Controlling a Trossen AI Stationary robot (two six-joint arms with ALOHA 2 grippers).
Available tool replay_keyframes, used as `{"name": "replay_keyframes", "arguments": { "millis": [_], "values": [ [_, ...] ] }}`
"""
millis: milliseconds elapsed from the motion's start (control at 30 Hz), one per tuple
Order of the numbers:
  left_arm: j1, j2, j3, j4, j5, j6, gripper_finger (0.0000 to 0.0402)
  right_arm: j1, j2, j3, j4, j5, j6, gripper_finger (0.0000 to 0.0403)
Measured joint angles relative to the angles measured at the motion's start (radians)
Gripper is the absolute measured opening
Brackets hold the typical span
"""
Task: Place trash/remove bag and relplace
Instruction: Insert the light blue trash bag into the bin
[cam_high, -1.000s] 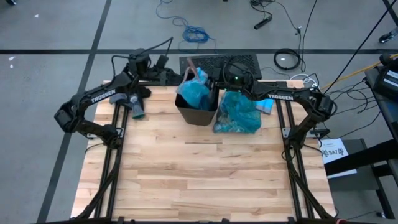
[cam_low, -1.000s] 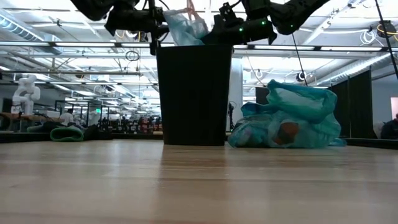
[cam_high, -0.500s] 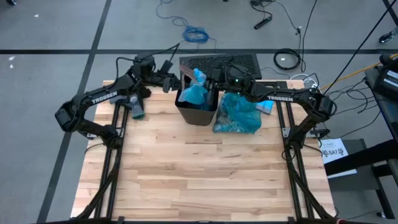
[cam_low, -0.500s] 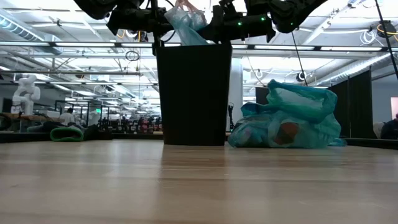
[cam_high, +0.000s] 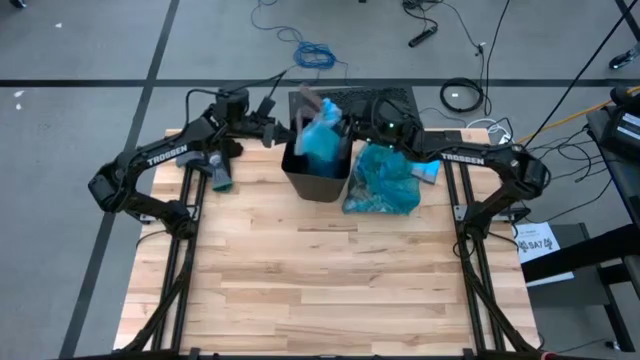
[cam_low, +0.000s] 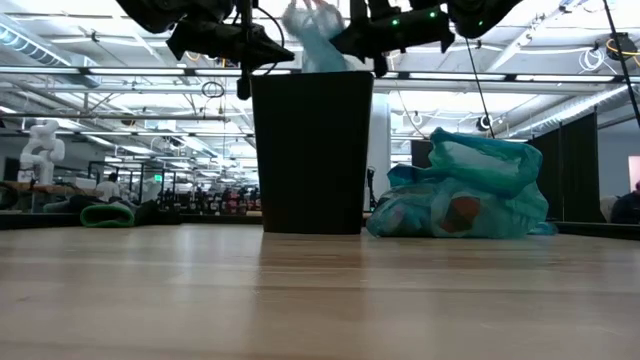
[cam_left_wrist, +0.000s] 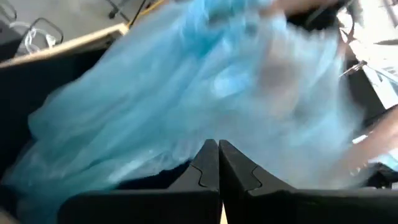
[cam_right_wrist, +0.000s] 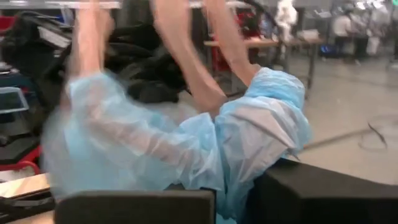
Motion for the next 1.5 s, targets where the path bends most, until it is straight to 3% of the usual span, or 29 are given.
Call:
{"name": "replay_keyframes", "arguments": {
  "millis": [433, 567, 733, 967, 1200, 1367, 1500],
  "values": [
    [0.004, 0.000, 0.000, 0.058, 0.003, 0.014, 0.0000, 0.001, -0.041, 0.000, -0.157, -0.010, -0.005, 0.0106],
    [0.026, 0.000, 0.000, 0.153, 0.044, -0.123, 0.0011, 0.004, -0.041, 0.000, -0.184, -0.009, -0.061, 0.0125],
    [0.043, -0.001, 0.000, 0.152, 0.145, -0.174, 0.0038, 0.004, -0.041, 0.000, -0.190, -0.009, -0.091, 0.0138],
    [0.042, -0.001, 0.000, 0.173, 0.158, -0.192, 0.0092, 0.004, -0.037, 0.000, -0.210, -0.009, -0.094, 0.0140],
    [0.075, -0.010, 0.001, 0.324, 0.201, -0.244, 0.0130, 0.004, -0.037, 0.000, -0.216, -0.008, -0.086, 0.0140],
    [0.088, -0.036, 0.064, 0.245, 0.160, -0.200, 0.0132, 0.004, -0.037, 0.000, -0.217, -0.007, -0.086, 0.0140],
    [0.062, -0.047, 0.188, -0.037, 0.038, 0.004, 0.0132, 0.004, -0.037, 0.000, -0.217, -0.006, -0.086, 0.0140]
  ]
}}
